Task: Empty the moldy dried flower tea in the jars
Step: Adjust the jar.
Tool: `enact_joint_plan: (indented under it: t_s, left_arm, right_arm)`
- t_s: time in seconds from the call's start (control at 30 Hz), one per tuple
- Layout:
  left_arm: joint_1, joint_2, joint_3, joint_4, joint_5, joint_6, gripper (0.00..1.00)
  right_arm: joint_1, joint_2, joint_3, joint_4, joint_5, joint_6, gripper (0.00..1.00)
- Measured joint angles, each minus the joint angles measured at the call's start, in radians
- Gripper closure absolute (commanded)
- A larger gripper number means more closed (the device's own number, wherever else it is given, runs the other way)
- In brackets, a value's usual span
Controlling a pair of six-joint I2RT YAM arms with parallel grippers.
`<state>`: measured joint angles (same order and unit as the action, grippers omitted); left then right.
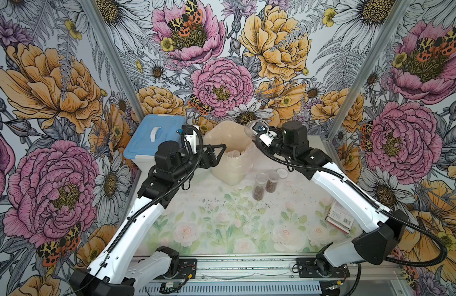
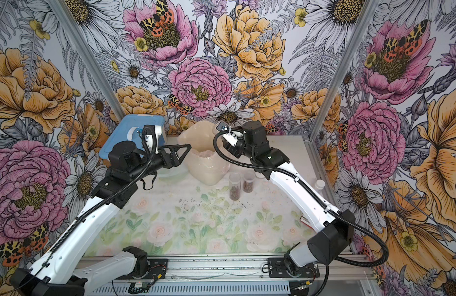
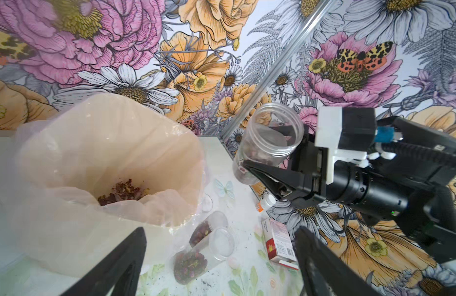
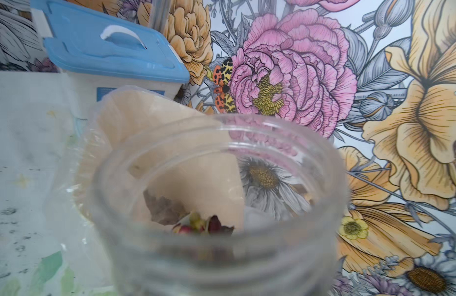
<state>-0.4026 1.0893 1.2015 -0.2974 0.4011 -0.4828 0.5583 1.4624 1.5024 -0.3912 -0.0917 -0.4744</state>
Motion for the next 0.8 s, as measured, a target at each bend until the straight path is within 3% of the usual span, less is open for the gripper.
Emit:
enact_joint_plan:
  t_s: [0.3, 0.8]
  left_arm:
    - [-0.047, 0.170, 0.185, -0.142, 0.055, -0.001, 0.24]
    - [-0.114, 0.375, 0.433, -0.404, 0.084, 0.044, 0.51]
  right_arm:
    - [0.000, -0.028, -0.126, 0.002, -0.146, 0.059, 0.83]
    - [0.000, -0.092, -0.192, 0.038, -0.232, 0.066, 0.82]
